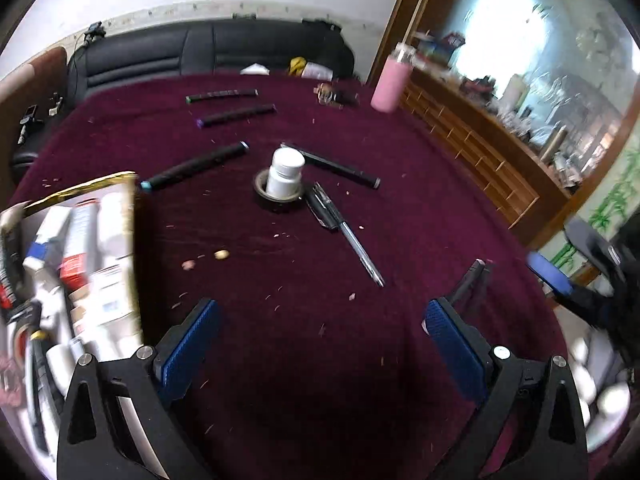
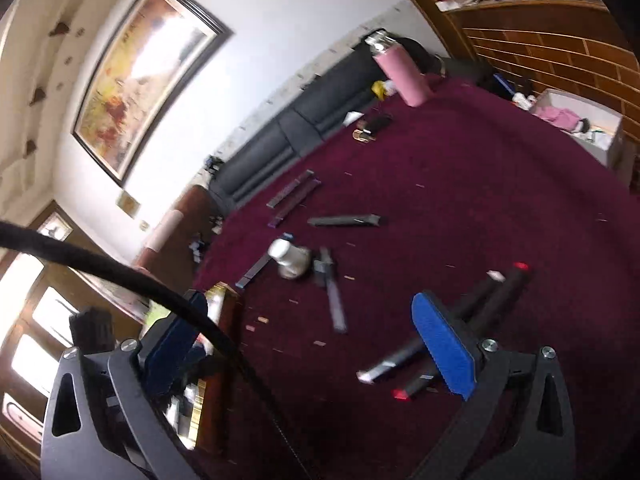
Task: Organize objects
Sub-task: 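Swing both grippers back and grasp a clear pen with the left gripper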
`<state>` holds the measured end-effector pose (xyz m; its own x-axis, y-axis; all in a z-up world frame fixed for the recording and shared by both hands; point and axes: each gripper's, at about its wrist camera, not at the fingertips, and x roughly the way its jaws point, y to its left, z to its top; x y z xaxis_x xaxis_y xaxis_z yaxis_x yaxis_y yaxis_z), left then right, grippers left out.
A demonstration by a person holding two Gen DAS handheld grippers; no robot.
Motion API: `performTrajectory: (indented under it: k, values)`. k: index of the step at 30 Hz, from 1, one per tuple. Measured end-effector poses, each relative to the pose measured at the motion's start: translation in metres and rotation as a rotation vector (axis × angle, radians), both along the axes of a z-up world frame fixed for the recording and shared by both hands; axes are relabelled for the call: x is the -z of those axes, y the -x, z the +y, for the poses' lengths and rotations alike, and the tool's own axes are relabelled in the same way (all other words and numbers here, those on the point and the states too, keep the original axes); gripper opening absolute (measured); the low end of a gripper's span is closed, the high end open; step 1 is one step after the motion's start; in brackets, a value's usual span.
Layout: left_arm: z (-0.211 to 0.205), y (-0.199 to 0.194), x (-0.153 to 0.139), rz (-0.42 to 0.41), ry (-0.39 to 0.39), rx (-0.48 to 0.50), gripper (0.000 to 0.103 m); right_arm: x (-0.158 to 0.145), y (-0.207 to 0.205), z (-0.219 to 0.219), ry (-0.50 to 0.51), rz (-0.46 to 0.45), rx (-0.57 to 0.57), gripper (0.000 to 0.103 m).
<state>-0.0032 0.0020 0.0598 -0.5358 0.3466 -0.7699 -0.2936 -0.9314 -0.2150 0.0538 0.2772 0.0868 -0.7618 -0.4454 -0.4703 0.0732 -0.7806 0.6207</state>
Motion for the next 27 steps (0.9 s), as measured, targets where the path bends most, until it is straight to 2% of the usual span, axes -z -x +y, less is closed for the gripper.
performTrajectory:
  k: [3,5,6,7,8,9,10,11,13,16,18,20,21,27]
  values:
    - [0.036,0.017,0.011,-0.008,0.069,0.010,0.099,0.006,-0.001,0.011,-0.010,-0.030,-0.007,0.103]
    - [0.061,0.034,0.023,-0.018,0.129,0.022,0.095,0.008,0.000,0.017,-0.022,-0.043,0.007,0.103]
    - [0.073,0.044,0.029,-0.023,0.162,0.032,0.086,0.010,-0.001,0.022,-0.024,-0.047,0.010,0.103]
    - [0.085,0.055,0.037,-0.042,0.211,0.029,0.065,0.012,0.001,0.025,-0.024,-0.055,0.010,0.103]
    - [0.088,0.063,0.045,-0.064,0.234,0.030,0.051,0.013,0.001,0.030,-0.025,-0.064,0.013,0.103]
    - [0.096,0.071,0.054,-0.096,0.254,0.037,0.031,0.017,0.002,0.032,-0.023,-0.067,0.014,0.103]
    - [0.102,0.078,0.061,-0.115,0.274,0.028,0.029,0.019,0.002,0.034,-0.024,-0.068,0.012,0.103]
    - [0.106,0.079,0.058,-0.089,0.293,0.015,0.029,0.020,0.003,0.036,-0.032,-0.072,0.012,0.103]
    - [0.111,0.083,0.060,-0.086,0.319,0.001,0.029,0.020,0.004,0.038,-0.049,-0.071,0.016,0.103]
    - [0.115,0.076,0.063,-0.061,0.370,0.025,0.030,0.020,0.007,0.042,-0.056,-0.073,0.020,0.103]
    - [0.111,0.072,0.062,-0.063,0.348,0.044,0.027,0.021,0.008,0.047,-0.053,-0.080,0.029,0.103]
    - [0.100,0.067,0.060,-0.091,0.294,0.069,0.018,0.022,0.010,0.050,-0.053,-0.085,0.029,0.103]
    - [0.095,0.064,0.059,-0.099,0.285,0.076,0.007,0.023,0.011,0.050,-0.058,-0.092,0.028,0.102]
    - [0.066,0.054,0.054,-0.136,0.194,0.086,0.006,0.026,0.021,0.039,-0.105,-0.124,-0.010,0.097]
